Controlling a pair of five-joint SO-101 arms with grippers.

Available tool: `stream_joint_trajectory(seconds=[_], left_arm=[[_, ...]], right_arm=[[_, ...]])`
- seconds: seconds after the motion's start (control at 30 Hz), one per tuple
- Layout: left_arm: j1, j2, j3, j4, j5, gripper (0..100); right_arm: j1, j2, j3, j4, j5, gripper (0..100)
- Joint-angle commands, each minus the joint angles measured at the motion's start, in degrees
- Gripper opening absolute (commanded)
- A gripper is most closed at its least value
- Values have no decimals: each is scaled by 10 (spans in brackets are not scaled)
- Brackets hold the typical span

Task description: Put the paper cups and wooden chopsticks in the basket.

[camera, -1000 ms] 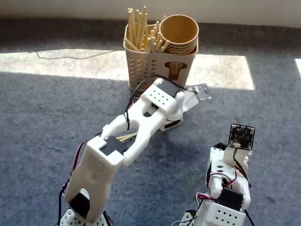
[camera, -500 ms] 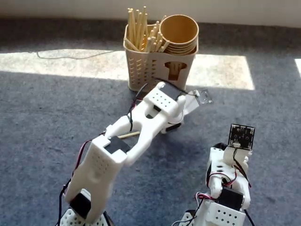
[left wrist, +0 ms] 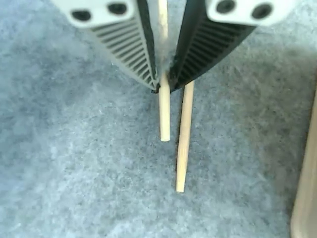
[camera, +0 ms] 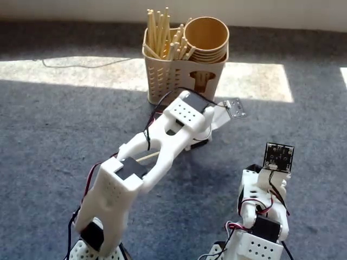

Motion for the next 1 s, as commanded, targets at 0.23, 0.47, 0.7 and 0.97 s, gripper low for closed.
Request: stream_joint_trajectory(seconds=[0.23, 0.47, 0.7, 0.97], left_arm=[[0, -173, -7, 51, 4, 5], [0, -302, -8, 56, 4, 5], [-12, -403, -26, 43, 4, 5], [-85, -436, -125, -62, 92, 5]], right_arm=[[6, -4, 73, -21, 2, 6], [6, -4, 73, -21, 2, 6], [6, -4, 73, -21, 2, 6], [6, -4, 73, -21, 2, 6]])
